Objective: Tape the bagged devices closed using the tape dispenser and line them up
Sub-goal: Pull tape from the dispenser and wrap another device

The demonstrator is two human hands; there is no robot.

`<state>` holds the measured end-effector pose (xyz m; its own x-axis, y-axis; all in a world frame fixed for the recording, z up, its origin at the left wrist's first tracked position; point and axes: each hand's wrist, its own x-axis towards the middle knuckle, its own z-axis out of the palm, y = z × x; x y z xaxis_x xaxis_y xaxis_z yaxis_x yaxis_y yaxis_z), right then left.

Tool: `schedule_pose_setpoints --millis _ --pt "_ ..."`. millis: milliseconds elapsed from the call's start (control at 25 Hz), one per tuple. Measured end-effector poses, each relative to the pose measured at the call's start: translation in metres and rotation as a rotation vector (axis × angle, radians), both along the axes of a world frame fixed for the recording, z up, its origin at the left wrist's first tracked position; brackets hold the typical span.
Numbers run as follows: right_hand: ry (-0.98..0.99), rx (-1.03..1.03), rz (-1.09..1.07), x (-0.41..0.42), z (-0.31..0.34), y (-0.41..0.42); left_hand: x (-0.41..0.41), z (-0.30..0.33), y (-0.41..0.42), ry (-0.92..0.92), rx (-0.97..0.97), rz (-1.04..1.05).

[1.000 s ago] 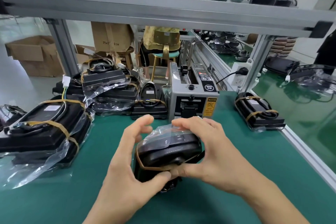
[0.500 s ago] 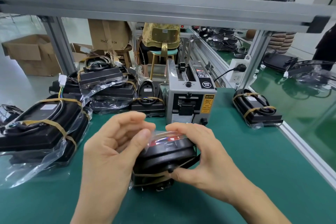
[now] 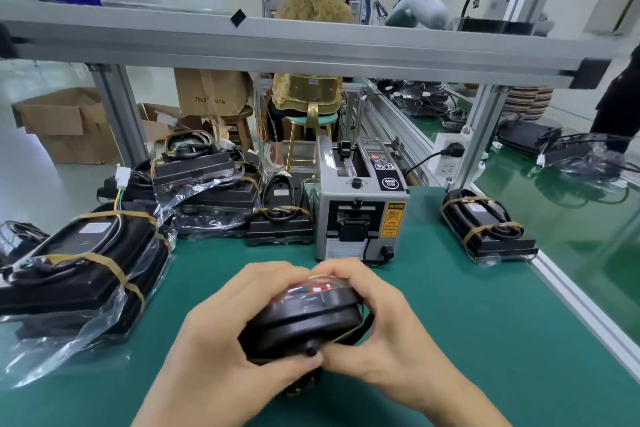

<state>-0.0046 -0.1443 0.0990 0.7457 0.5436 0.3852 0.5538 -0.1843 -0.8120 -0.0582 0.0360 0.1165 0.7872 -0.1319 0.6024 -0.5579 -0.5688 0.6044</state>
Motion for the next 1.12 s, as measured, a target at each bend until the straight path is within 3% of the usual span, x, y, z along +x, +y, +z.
schedule_pose_setpoints --millis 120,200,320,400,560,720,840,960,1120 --pt "-0.039 -0.079 0.040 0.004 0.001 0.001 -0.007 0.002 0.003 -0.149 0.073 0.194" --pt "0.090 -0.036 0.008 0.014 0.000 -0.001 -0.009 0.003 0.004 -0.191 0.123 0.334" --pt "0.368 0.205 -0.400 0.044 -0.009 -0.002 -0.008 0.000 0.003 -0.204 0.179 0.465" --pt "0.516 0.285 -0.621 0.069 -0.017 0.001 -0.006 -0.003 -0.002 -0.206 0.157 0.493" --pt "0.598 0.354 -0.812 0.109 -0.023 0.008 -0.004 -0.009 -0.008 -0.210 0.142 0.505" --pt "0.620 0.377 -0.901 0.125 -0.022 0.019 -0.001 -0.015 -0.009 -0.223 0.152 0.505" --pt "0.651 0.393 -0.839 0.115 -0.010 0.022 -0.002 -0.017 -0.008 -0.224 0.148 0.520" --pt "0.538 0.498 -0.594 0.076 0.006 0.024 -0.002 -0.018 -0.009 -0.202 0.117 0.519" --pt "0.030 0.376 -0.345 0.000 0.008 0.027 -0.005 -0.017 -0.008 -0.179 0.084 0.501"
